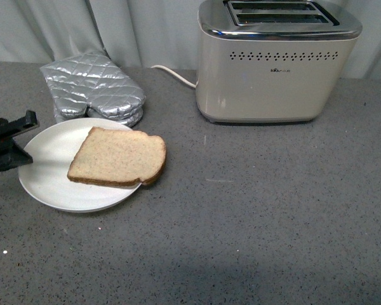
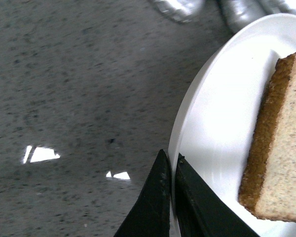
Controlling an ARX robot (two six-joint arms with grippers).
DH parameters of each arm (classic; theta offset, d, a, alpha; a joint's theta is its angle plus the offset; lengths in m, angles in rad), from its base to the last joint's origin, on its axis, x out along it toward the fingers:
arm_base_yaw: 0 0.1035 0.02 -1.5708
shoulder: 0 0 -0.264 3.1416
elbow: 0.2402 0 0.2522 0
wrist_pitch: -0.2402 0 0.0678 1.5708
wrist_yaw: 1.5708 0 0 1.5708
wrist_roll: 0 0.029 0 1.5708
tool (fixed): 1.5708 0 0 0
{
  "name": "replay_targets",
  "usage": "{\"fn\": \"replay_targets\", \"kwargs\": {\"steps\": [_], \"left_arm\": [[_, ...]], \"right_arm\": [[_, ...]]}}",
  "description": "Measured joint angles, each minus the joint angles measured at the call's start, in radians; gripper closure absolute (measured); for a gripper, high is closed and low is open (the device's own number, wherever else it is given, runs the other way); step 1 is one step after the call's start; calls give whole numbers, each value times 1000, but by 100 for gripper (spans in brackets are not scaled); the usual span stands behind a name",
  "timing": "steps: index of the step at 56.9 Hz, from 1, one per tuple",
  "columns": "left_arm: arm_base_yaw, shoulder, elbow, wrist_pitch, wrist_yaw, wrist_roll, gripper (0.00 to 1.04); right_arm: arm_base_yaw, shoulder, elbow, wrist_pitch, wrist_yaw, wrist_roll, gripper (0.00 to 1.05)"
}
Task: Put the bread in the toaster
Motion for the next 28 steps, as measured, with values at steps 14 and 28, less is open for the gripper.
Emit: {"fn": "replay_targets", "kwargs": {"steps": [14,28], "left_arm": [[-165,-19,4,24,-3,-135,102],[-354,55,90,20,-37,-240,102]], "right_arm": [[0,0,0,0,0,0,10],[0,0,0,0,0,0,10]]}}
